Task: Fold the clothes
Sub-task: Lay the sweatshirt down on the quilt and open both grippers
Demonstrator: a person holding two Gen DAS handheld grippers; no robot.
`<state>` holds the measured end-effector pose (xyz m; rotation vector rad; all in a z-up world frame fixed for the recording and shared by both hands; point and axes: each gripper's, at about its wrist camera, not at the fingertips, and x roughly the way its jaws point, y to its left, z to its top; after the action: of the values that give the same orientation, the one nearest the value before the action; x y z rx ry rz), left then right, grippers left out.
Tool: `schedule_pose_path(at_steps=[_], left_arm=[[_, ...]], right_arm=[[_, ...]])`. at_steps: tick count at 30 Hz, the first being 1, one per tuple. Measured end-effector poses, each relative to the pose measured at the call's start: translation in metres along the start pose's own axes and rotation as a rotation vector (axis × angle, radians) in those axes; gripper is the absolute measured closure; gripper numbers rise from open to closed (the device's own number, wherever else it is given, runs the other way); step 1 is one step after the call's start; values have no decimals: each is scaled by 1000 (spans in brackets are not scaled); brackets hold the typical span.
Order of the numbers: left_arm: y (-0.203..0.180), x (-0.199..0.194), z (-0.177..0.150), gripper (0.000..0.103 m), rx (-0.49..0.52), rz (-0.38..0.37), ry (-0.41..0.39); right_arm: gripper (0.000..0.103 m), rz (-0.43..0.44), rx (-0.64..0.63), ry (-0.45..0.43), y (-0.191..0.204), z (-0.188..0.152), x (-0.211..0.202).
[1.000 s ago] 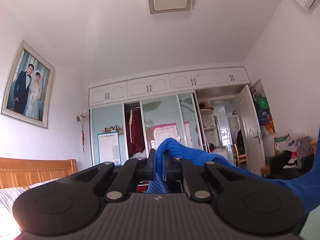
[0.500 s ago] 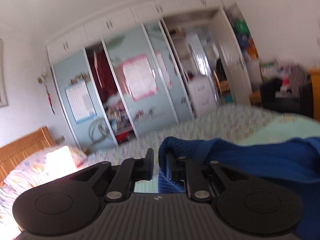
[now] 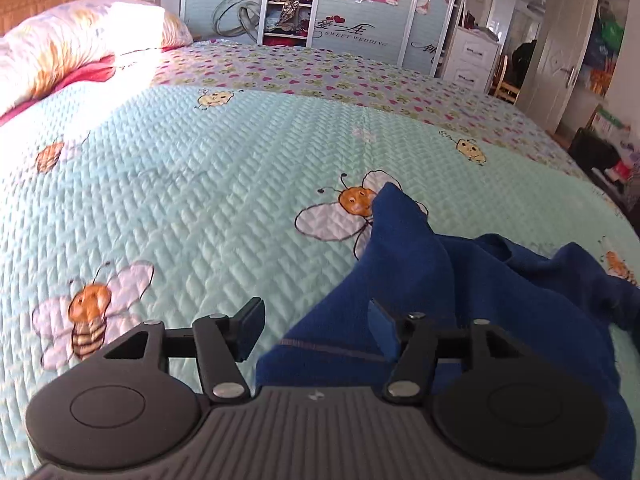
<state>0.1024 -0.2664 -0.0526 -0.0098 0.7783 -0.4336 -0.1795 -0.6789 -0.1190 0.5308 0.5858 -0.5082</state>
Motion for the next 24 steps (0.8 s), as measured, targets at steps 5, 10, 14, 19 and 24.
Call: schedule_pose_path(at_steps=[5,10,14,19,24], left_arm=[[4,-54,-64,38,11,-104,70],[-10,-85,-127,34,134,-157,79],[-39,-96,-156,34,311,-143,57],[-58,-78,-177,30,401,-111,59],[-51,-60,-185,59,393,-57,61]], right_arm=[[36,119,25,64,30,-39,-20],[36,143,95,140,37,-71,-32],[36,145,82,141,43,-83,-48],[35,148,74,139,49,-91,-63],[33,141,73,143,49,-95,-71]])
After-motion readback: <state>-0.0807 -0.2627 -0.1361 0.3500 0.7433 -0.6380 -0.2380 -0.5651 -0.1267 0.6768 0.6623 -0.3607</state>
